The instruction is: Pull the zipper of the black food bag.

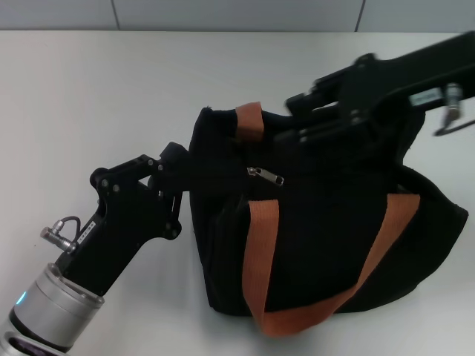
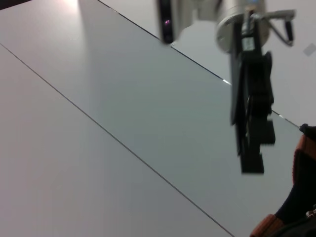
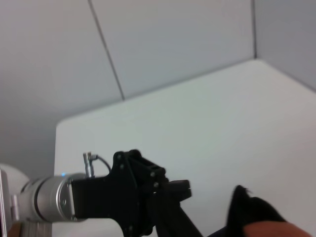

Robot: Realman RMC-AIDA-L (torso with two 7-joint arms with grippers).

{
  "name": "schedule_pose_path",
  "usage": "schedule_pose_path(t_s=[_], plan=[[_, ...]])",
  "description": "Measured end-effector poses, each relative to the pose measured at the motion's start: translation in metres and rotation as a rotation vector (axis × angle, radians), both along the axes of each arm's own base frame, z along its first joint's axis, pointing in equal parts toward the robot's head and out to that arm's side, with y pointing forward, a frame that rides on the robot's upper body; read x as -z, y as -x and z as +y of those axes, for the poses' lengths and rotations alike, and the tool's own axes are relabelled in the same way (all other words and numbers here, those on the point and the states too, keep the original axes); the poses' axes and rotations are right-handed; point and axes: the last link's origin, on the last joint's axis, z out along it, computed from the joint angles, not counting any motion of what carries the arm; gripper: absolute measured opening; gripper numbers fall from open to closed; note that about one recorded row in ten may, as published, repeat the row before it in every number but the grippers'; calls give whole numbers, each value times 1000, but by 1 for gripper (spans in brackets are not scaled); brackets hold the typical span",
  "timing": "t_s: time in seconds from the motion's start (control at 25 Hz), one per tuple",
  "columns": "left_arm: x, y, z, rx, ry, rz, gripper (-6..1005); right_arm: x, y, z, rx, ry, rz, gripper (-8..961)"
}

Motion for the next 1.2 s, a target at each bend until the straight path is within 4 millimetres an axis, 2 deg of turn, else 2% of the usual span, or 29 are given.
schedule_pose_path(t_s=[0.04, 0.08, 0.16, 0.28, 0.56, 0.8, 1.0, 1.2], plan=[[0, 0, 0, 0, 0, 0, 144, 0, 0, 0, 0, 0, 0, 580], [0, 0, 0, 1, 2, 0, 144, 11, 10, 1, -9, 4, -75, 579], [1, 0, 0, 1, 5, 1, 145, 15, 14, 1, -15, 2, -108, 577], [1, 0, 0, 1, 7, 1, 145, 33, 28, -3, -49, -6, -228, 574], [1, 0, 0, 1, 8, 0, 146, 50, 39, -11, -103, -45, -329, 548], [0, -1, -1, 9, 6, -5, 147, 57, 41, -15, -125, -69, -390, 525], [0, -1, -3, 6, 6, -6, 148, 58, 40, -16, -138, -94, -418, 294], [1, -1, -4, 4, 6, -9, 148, 58, 40, -16, -137, -95, -416, 174]])
